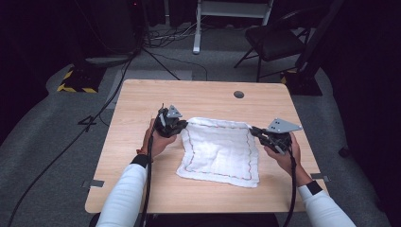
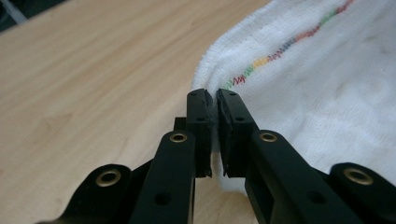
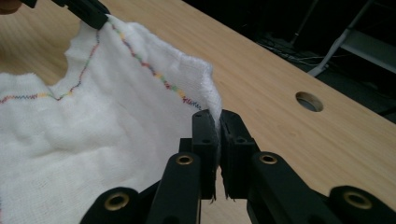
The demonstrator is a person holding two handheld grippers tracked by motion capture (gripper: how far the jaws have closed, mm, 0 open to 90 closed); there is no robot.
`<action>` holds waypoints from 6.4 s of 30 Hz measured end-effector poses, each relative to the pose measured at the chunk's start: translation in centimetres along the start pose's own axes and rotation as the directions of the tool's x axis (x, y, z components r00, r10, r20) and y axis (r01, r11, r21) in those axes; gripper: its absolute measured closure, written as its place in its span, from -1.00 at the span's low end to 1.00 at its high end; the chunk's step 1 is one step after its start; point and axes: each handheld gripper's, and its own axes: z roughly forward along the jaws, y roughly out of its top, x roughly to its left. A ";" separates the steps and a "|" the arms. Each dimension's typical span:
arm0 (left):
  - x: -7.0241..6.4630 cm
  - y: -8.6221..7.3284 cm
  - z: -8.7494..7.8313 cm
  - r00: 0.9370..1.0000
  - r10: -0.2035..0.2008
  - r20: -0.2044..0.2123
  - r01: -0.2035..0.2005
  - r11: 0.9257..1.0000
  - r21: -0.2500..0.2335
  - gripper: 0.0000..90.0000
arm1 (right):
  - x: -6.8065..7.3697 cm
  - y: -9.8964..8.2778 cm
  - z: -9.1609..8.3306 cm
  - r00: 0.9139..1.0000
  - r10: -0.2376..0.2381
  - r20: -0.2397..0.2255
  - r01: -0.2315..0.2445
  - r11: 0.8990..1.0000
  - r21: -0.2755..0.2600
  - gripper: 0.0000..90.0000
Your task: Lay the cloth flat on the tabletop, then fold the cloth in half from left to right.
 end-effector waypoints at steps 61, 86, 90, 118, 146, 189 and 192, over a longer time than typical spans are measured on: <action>-5.1 -3.9 2.0 0.987 0.153 0.055 -0.161 0.964 0.210 -0.18 | -0.1 -5.1 3.9 0.997 0.024 -0.074 -0.002 0.960 0.278 -0.15; -10.7 -7.1 -1.8 0.988 0.081 0.134 -0.108 0.973 0.205 -0.18 | 2.4 -7.9 -0.9 0.995 0.029 -0.095 0.010 0.920 0.391 -0.06; -11.2 -7.5 -2.5 0.983 0.090 0.162 -0.123 0.971 0.204 -0.33 | 2.9 -8.6 -2.2 0.993 0.055 -0.105 -0.010 0.924 0.382 -0.12; 2.8 -2.6 6.1 0.982 -0.168 -0.082 0.179 0.972 0.155 -0.57 | 19.3 1.1 9.2 0.847 -0.189 -0.496 0.269 0.959 0.093 -0.03; 4.8 -2.7 4.7 0.989 -0.144 0.031 0.140 0.984 0.109 0.88 | 19.9 1.5 11.6 0.898 -0.174 -0.404 0.251 0.957 0.145 0.91; 3.7 -0.5 0.9 0.998 -0.054 -0.044 0.055 0.998 0.014 0.90 | 17.9 3.5 7.5 0.903 -0.226 -0.366 0.248 0.969 0.014 0.94; 3.3 -0.1 0.9 0.997 -0.065 -0.032 0.065 0.998 0.004 0.90 | 17.6 3.5 7.1 0.908 -0.219 -0.358 0.237 0.971 0.008 0.94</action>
